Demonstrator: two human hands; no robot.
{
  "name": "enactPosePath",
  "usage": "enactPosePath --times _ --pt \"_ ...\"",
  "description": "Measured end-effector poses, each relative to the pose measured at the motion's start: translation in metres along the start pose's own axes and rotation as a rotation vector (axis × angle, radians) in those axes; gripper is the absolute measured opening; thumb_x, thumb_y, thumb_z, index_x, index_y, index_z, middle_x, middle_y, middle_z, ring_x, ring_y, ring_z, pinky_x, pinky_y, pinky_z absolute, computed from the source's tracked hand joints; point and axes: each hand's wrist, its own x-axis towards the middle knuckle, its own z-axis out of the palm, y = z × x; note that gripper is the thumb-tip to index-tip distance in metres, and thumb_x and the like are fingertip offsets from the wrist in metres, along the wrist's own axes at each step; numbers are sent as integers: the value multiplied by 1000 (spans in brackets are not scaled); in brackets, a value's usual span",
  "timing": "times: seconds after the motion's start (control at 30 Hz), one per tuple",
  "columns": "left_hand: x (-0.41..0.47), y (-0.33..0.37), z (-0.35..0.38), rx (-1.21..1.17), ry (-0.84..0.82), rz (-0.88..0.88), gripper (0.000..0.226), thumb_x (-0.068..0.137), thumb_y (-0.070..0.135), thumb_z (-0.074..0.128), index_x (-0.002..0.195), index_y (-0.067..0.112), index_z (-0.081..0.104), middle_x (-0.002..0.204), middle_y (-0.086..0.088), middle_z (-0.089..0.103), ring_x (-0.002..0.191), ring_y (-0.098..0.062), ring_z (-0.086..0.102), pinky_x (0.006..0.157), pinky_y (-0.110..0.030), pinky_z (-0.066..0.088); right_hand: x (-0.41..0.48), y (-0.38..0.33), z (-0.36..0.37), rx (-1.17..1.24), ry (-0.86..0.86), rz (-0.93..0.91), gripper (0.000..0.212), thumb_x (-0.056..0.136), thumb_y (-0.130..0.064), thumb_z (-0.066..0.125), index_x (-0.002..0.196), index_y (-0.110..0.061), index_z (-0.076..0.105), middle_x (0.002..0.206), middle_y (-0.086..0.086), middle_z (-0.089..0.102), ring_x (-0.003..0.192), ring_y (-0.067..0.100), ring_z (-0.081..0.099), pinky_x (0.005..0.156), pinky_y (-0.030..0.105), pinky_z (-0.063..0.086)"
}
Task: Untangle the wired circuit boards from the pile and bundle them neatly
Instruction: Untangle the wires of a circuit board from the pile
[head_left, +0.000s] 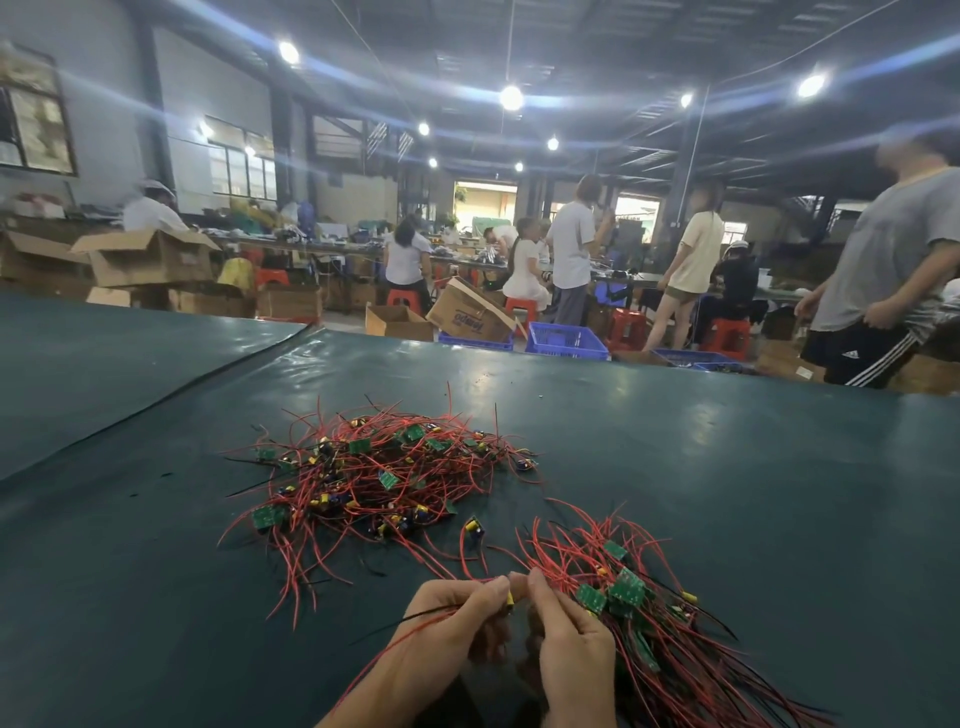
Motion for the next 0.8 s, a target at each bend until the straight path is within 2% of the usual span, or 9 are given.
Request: enactPosePath --times 0.07,0.13,0.27,0.43,0.5,0.57,0.6,0.67,0.8 --pt "0 -1 -2 -13 0 19 41 80 48 57 50 21 65 52 0 60 50 -13 57 58 -27 47 3 -2 -3 45 47 39 28 90 -21 66 66 -18 80 60 11 55 60 25 49 63 35 49" --pt "3 -2 -4 -46 11 30 44 85 42 63 51 15 66 53 -7 60 48 -17 56 55 -26 47 9 -7 -10 123 111 58 25 89 -21 66 69 -14 79 48 2 38 47 18 31 48 26 32" --pt "5 1 -6 -76 10 54 38 80 35 63 51 11 65 53 -13 57 43 -17 55 51 -25 45 19 -18 -26 379 161 56 21 92 -17 61 82 -4 74 44 -7 36 30 4 23 32 14 23" --pt "2 6 -8 -92 78 54 45 88 36 62 49 12 63 54 -12 57 45 -17 53 53 -26 42 21 -18 -29 416 211 -34 21 90 -22 64 79 -9 76 48 -7 40 32 2 25 31 15 24" --pt "2 6 -6 -102 108 40 43 87 32 55 50 11 63 53 -11 58 46 -17 53 51 -24 41 15 -13 -22 284 186 -75 27 81 -34 68 78 -9 76 47 -6 40 34 4 28 29 23 27" --pt "2 6 -3 -109 94 40 43 88 32 54 52 11 64 54 -11 59 48 -18 52 50 -23 42 7 -6 -12 102 105 -127 42 75 -42 69 76 0 71 45 1 44 37 9 35 36 38 37" --pt "1 5 -1 -110 85 44 41 86 33 54 53 11 65 55 -11 59 49 -18 53 51 -23 43 1 -4 -4 25 30 -155 45 73 -45 68 72 1 71 46 7 50 40 12 43 42 35 42" --pt "0 5 1 -125 58 44 38 86 32 55 58 10 69 55 -9 60 50 -16 55 51 -22 43 -9 0 8 -37 -117 -163 33 79 -41 64 66 -14 77 58 9 68 51 14 63 52 22 50" --pt "-1 4 0 -125 21 26 37 83 36 56 56 15 70 54 -2 63 50 -9 59 52 -18 44 -9 2 11 -15 -121 -113 32 90 -24 63 63 -22 79 66 9 73 64 16 71 59 21 55"
